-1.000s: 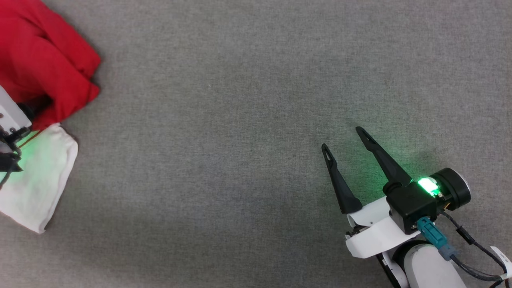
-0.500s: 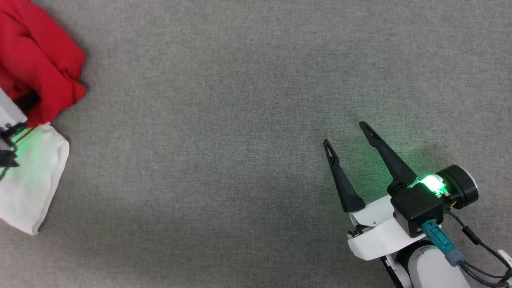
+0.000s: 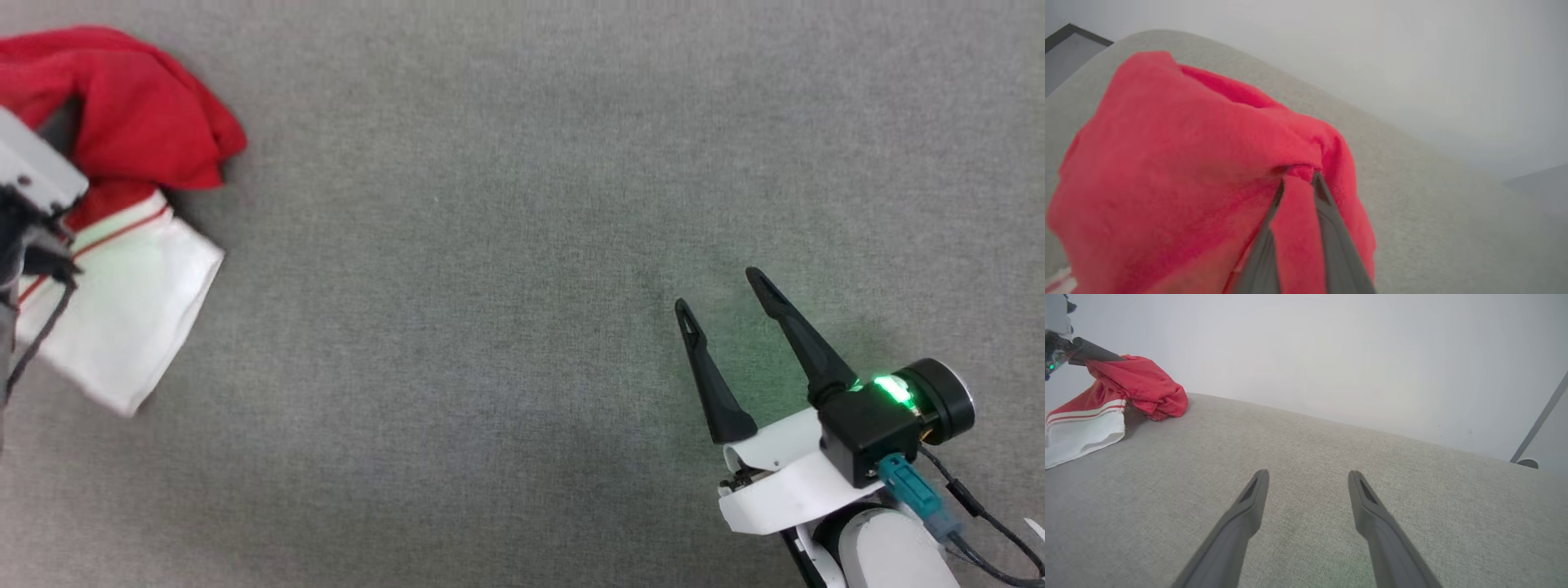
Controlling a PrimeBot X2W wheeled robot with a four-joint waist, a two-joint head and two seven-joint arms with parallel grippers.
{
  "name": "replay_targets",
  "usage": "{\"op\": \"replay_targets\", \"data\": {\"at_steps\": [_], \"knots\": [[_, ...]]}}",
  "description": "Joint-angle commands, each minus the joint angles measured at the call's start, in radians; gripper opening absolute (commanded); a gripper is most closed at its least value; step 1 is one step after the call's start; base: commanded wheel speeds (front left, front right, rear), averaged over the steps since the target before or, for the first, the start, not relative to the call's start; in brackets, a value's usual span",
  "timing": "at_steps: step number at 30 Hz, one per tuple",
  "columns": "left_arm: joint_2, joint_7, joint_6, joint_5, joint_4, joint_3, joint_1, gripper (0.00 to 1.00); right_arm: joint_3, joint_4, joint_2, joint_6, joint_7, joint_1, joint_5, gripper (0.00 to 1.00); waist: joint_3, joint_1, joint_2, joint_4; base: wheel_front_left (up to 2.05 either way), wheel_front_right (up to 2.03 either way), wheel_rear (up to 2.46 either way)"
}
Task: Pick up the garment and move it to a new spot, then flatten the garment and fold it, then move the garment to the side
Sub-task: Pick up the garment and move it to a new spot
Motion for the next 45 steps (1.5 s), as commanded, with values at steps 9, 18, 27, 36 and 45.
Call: {"op": "replay_targets", "data": {"at_steps": [9,18,27,36,45], "knots": [[-0.039,0.055,-0.003,-0.166,-0.205,-0.047,-0.045,0.00,-0.057,0.063,0.000,-0.001,-0.076,0.049,0.098,1.00,-0.110,0.0000,0.0000,-0.029,0.00,0.00,0.00],[-0.167,0.073,0.004,-0.194,-0.208,-0.093,-0.117,0.00,-0.102,0.091,0.001,-0.001,-0.111,0.063,0.155,1.00,-0.126,0.0000,0.0000,-0.086,0.00,0.00,0.00],[-0.294,0.167,0.006,-0.106,-0.164,-0.242,-0.141,0.00,-0.112,0.078,0.001,-0.001,-0.120,0.039,0.217,1.00,-0.095,0.0000,0.0000,-0.207,0.00,0.00,0.00],[-0.411,0.252,0.004,-0.099,-0.200,-0.328,-0.126,0.00,-0.093,0.051,0.001,-0.001,-0.120,0.035,0.277,1.00,-0.046,0.0000,0.0000,-0.318,0.00,0.00,0.00],[-0.342,0.327,0.001,-0.018,-0.222,-0.441,-0.056,0.00,-0.074,0.034,0.001,-0.001,-0.120,0.042,0.312,1.00,-0.025,0.0000,0.0000,-0.386,0.00,0.00,0.00]]}}
